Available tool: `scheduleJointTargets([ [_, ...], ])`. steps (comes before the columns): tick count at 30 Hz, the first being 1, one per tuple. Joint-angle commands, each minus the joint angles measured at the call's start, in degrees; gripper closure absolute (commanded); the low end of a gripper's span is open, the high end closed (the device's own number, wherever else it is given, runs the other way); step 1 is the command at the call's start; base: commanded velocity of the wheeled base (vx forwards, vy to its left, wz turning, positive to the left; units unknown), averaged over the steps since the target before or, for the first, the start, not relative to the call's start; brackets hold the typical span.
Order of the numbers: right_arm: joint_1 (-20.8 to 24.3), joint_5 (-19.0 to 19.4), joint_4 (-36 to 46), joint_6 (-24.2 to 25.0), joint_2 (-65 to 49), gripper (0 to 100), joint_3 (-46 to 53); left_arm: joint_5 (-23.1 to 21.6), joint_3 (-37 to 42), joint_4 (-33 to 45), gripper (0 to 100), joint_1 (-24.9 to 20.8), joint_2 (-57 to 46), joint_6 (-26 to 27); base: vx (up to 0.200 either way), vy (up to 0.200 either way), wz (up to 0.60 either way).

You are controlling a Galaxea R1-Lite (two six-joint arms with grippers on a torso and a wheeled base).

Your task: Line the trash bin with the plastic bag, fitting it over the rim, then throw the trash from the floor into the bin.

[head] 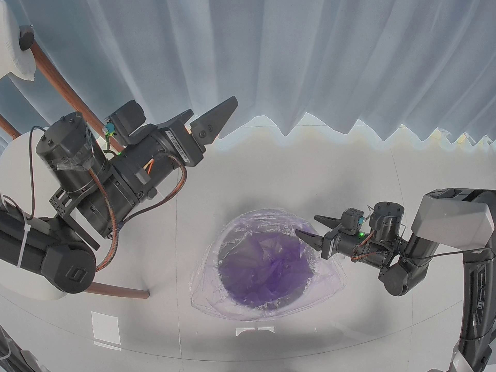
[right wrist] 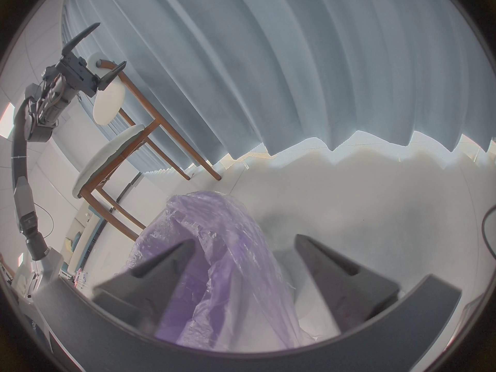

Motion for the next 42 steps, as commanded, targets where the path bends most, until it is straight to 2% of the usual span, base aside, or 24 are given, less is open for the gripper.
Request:
scheduleJointTargets([
  [1, -0.17, -0.01, -0.08, 0.17, 0.17, 100, -0.38, 0.01, 0.40, -0.08, 0, -0.13, 0.31, 0.74, 0.000, 0.000, 0.00],
  [8, -0.34, -0.01, -0.17, 1.23, -0.09, 100, -1.17, 0.01, 0.83, -0.26, 0, -0.13, 1.36, 3.64, 0.000, 0.000, 0.00],
  [12, -0.34, 0.08, -0.70, 4.13, -0.53, 100, -1.17, -0.08, 0.83, -0.96, 0, -0.13, 1.36, 3.64, 0.000, 0.000, 0.00],
  [16, -0.34, 0.69, -2.11, 9.67, -0.35, 100, -3.02, -0.17, 0.92, -1.66, 0, -0.13, 1.36, 3.64, 0.000, 0.000, 0.00],
  [22, -1.04, 1.31, -1.58, 22.59, -0.35, 100, -6.80, -0.17, 1.01, -1.75, 0, -0.13, 1.36, 3.55, 0.000, 0.000, 0.00],
  [27, -2.01, 1.40, -1.40, 27.51, 1.32, 100, -9.78, -0.17, 1.10, -1.75, 0, -0.22, 1.45, 3.64, 0.000, 0.000, 0.00],
  [42, -3.77, 1.93, 0.53, 28.91, 6.68, 100, -13.30, -0.17, 1.27, -1.75, 0, -0.22, 2.15, 3.81, 0.000, 0.000, 0.00],
])
